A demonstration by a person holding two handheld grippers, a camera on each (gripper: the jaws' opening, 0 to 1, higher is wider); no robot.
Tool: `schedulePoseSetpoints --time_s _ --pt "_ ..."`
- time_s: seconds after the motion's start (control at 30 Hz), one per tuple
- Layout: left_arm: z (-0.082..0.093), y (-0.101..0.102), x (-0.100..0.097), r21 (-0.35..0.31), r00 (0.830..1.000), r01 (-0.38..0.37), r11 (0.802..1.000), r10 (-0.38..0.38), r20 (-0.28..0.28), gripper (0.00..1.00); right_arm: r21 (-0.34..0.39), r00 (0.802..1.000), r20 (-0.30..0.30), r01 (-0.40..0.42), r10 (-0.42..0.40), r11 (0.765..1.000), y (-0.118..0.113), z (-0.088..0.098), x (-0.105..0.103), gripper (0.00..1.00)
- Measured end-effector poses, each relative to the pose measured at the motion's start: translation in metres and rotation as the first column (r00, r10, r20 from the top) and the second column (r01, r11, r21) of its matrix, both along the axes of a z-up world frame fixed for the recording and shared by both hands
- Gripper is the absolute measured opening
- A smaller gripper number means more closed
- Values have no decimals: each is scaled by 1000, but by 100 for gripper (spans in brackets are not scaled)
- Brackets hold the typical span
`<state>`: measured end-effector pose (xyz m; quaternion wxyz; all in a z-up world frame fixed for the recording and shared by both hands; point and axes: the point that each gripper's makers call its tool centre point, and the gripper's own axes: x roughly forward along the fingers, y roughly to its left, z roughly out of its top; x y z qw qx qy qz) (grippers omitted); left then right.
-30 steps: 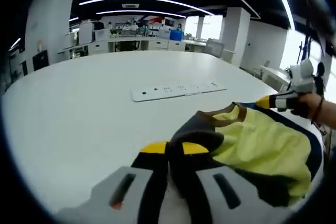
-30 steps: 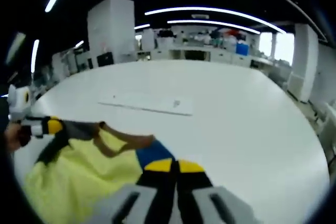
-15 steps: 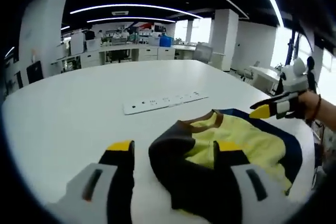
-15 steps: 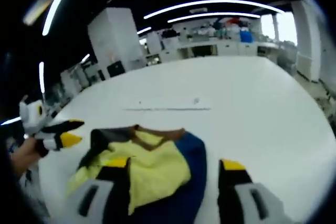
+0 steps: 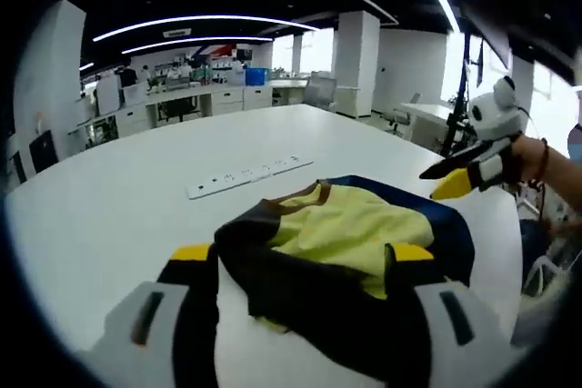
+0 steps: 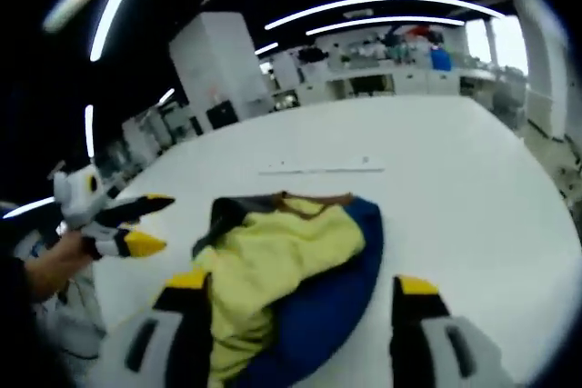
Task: Fold the garment on the visible template until the final outline fits inside the template.
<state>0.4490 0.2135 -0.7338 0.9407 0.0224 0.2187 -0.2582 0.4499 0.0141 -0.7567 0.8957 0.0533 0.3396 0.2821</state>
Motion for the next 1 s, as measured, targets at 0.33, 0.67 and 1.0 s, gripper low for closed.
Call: schedulePoseSetpoints --time_s 0.33,0.67,1.0 --pt "-13 -11 -38 51 999 35 998 -34 -21 67 2 1000 -14 -12 12 1000 2 -2 -41 78" --pt "-52 -19 -73 136 995 59 989 -47 -91 52 -35 1000 -16 -9 9 999 9 -20 -78 70" --pt "-79 -11 -84 133 989 -5 991 25 -143 44 -54 999 -2 37 -37 998 7 -39 -93 51"
